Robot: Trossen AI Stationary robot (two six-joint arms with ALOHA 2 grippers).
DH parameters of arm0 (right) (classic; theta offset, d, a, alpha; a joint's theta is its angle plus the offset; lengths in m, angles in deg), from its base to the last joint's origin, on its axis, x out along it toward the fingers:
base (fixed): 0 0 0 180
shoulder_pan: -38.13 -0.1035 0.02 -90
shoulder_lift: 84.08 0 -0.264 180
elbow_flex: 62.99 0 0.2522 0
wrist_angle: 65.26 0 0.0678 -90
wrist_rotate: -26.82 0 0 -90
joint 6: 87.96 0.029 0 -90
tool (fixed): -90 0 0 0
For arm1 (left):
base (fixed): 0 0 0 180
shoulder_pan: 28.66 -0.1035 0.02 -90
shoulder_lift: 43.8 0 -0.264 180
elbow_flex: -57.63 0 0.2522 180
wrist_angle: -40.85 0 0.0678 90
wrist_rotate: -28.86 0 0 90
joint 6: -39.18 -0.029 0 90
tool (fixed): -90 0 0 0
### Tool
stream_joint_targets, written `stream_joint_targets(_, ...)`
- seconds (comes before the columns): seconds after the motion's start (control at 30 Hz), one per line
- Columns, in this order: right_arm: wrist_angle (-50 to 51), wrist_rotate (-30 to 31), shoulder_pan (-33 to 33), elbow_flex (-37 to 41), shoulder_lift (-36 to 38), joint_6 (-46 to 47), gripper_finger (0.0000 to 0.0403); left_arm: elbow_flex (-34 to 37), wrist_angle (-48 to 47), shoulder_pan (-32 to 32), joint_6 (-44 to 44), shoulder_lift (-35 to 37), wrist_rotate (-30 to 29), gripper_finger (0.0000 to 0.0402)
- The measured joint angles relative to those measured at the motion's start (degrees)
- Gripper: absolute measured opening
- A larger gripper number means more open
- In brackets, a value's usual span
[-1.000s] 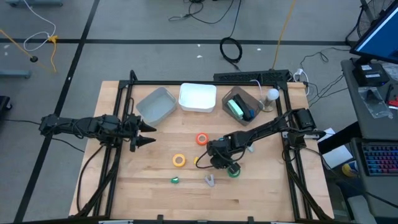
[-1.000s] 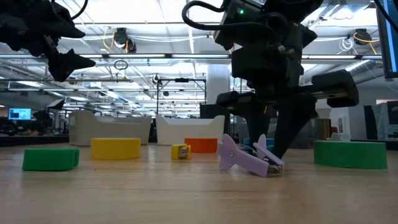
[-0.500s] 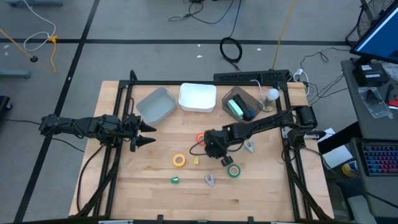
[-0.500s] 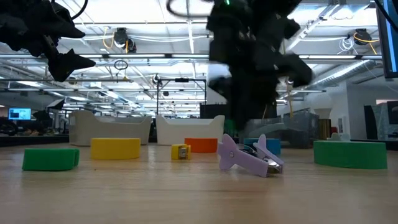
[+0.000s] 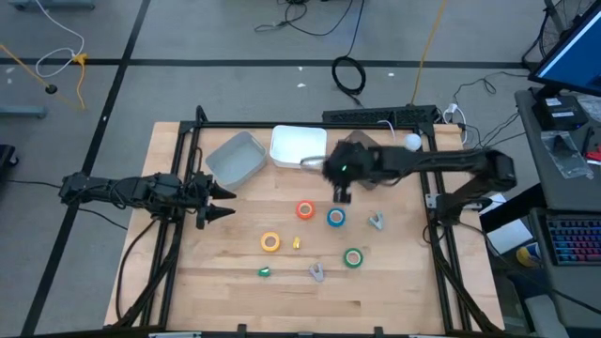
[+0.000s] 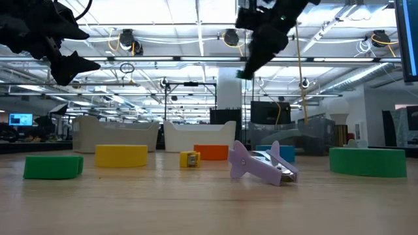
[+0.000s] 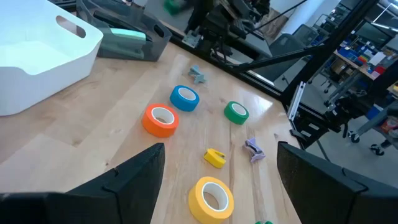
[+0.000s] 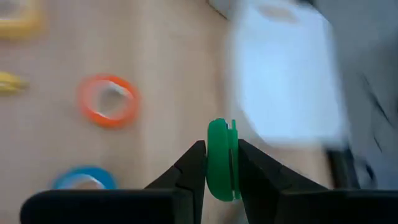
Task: Pick and place Stapler, Stapler remover, tape
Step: Put the top small green stapler into the black bin
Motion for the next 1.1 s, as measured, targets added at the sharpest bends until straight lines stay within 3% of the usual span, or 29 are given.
stream_joint_targets(0.1, 5.6, 3.7, 4.1, 0.0, 2.4, 4.9, 0.0072, 0.0, 0.0, 0.0, 0.0, 0.0, 0.0, 0.031)
stream_joint_targets(0.33, 17.0, 3.7, 14.1, 1.0, 4.5, 16.8, 0.007, 0.0, 0.0, 0.0, 0.0, 0.0, 0.0, 0.031)
stream_joint_targets(0.67, 14.5, 3.4, 21.2, 13.3, 4.5, 20.7, 0.007, 0.0, 0.0, 0.0, 0.0, 0.0, 0.0, 0.031)
stream_joint_targets(0.87, 8.5, 0.3, 21.8, 18.9, 4.5, 21.6, 0.007, 0.0, 0.0, 0.0, 0.0, 0.0, 0.0, 0.031)
stream_joint_targets(1.1, 3.4, 0.8, 22.4, 22.0, 4.5, 23.4, 0.007, 0.0, 0.0, 0.0, 0.0, 0.0, 0.0, 0.031)
